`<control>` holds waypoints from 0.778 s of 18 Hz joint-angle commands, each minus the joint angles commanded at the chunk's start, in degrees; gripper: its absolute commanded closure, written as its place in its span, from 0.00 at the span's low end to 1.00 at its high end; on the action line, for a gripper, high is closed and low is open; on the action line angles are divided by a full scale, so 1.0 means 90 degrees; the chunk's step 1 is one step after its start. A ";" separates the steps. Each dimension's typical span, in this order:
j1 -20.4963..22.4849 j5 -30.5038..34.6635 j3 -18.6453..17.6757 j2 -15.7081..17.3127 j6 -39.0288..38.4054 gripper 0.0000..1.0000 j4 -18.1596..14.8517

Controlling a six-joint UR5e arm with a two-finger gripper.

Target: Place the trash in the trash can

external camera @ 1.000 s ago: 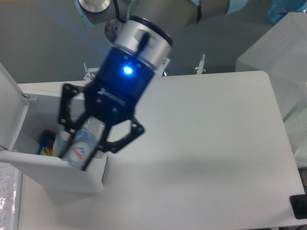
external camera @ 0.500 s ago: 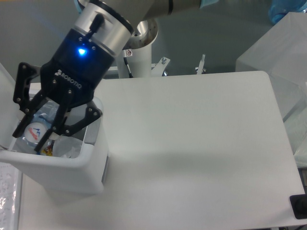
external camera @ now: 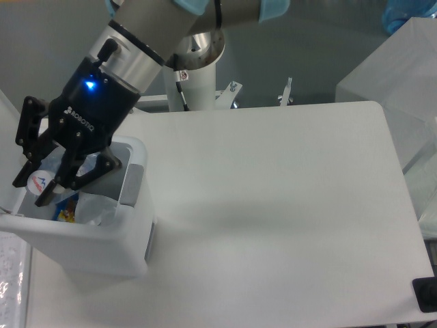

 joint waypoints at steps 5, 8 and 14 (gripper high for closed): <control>0.0029 0.0000 -0.0019 0.0010 -0.0010 0.00 0.0000; 0.0233 0.0010 -0.0020 0.0019 0.0010 0.00 0.0000; 0.1462 0.0068 -0.0058 0.0098 0.0467 0.00 -0.0029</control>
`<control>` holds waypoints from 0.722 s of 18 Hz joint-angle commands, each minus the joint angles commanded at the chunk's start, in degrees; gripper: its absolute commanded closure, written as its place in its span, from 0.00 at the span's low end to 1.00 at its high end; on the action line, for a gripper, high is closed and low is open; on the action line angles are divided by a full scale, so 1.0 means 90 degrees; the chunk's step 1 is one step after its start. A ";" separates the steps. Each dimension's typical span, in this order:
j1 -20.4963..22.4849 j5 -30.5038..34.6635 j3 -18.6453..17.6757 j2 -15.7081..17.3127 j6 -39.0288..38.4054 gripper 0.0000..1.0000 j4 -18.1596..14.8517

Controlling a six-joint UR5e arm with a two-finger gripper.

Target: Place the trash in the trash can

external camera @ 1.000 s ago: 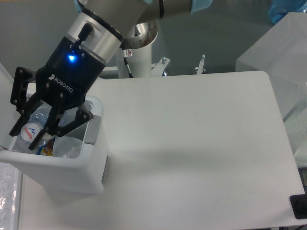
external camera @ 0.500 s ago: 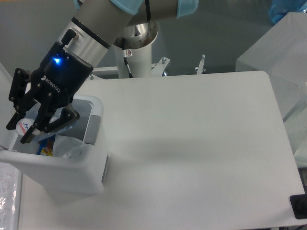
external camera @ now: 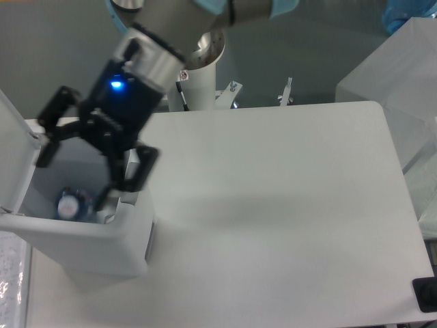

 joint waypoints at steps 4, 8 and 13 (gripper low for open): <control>0.0762 0.0087 -0.0049 -0.0088 0.0128 0.00 -0.0020; 0.1261 0.1042 -0.0614 -0.0273 0.1676 0.00 -0.0020; 0.1477 0.2516 -0.1143 -0.0429 0.3934 0.00 -0.0049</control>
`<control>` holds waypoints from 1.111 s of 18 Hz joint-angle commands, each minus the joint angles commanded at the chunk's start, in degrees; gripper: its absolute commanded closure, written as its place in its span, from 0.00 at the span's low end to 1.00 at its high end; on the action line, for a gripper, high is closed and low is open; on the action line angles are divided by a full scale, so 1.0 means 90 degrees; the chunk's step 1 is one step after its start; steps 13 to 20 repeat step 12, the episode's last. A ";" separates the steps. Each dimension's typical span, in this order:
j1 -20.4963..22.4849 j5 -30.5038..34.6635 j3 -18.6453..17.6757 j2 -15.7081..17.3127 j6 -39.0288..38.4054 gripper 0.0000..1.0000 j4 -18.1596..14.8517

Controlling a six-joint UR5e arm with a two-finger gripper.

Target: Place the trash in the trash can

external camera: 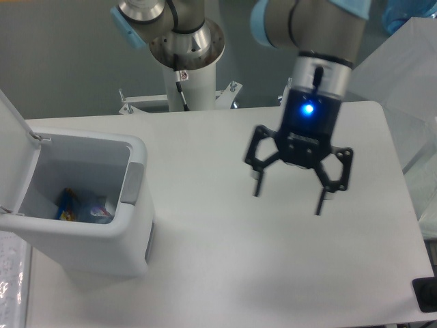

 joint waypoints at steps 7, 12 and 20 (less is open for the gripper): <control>0.0000 0.1262 -0.0117 -0.0255 0.0657 0.00 -0.0468; -0.0039 0.2219 -0.0029 -0.0470 0.0970 0.00 -0.1072; -0.0039 0.2219 -0.0029 -0.0470 0.0970 0.00 -0.1072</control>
